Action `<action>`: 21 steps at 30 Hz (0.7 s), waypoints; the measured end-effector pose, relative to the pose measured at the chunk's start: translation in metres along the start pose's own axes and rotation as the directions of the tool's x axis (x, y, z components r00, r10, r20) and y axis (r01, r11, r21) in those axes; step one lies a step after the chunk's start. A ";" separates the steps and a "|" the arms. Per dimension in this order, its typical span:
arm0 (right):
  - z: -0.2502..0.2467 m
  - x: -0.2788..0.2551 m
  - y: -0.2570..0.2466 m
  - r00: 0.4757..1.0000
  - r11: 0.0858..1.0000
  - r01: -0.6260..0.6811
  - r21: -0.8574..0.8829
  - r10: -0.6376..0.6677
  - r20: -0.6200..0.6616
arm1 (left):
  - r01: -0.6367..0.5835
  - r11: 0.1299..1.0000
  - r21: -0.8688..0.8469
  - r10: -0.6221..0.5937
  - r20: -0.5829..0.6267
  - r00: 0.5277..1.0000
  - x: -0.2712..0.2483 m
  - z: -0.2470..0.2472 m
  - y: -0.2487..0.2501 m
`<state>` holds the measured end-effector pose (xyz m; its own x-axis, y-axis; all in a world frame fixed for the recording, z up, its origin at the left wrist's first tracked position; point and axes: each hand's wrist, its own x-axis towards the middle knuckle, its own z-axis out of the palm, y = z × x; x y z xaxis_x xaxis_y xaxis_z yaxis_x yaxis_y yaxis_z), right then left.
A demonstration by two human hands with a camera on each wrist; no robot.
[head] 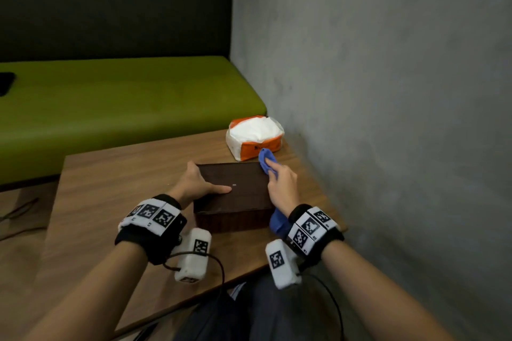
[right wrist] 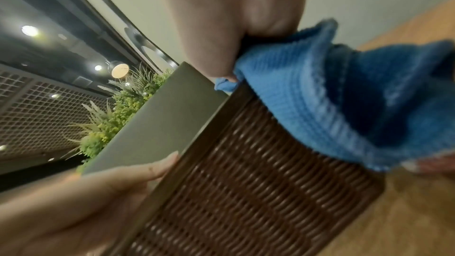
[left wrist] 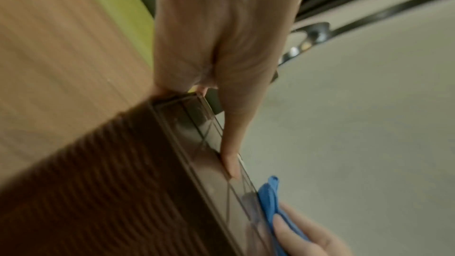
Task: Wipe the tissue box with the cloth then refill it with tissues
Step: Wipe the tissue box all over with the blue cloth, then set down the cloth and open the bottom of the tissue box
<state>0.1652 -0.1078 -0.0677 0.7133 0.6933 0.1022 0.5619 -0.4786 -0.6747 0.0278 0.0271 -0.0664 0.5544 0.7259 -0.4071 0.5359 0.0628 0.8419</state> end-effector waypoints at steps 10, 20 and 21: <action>-0.036 0.045 0.030 0.999 0.983 0.033 -0.178 -0.040 -0.036 | -0.398 0.907 0.140 0.418 -0.172 0.892 -0.028 -0.003 -0.003; 0.005 0.031 0.063 0.964 0.902 0.105 -0.418 0.011 0.266 | -0.564 0.783 0.260 0.616 -0.208 0.759 -0.046 0.011 -0.036; 0.001 0.030 0.051 0.990 0.951 0.087 -0.297 -0.048 0.135 | -0.571 0.776 0.268 0.625 -0.206 0.753 -0.046 0.013 -0.040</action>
<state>0.2155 -0.1112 -0.0997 0.6223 0.7821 0.0346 0.7207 -0.5551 -0.4153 -0.0109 -0.0178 -0.0854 0.6215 0.7270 0.2920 0.2702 -0.5487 0.7911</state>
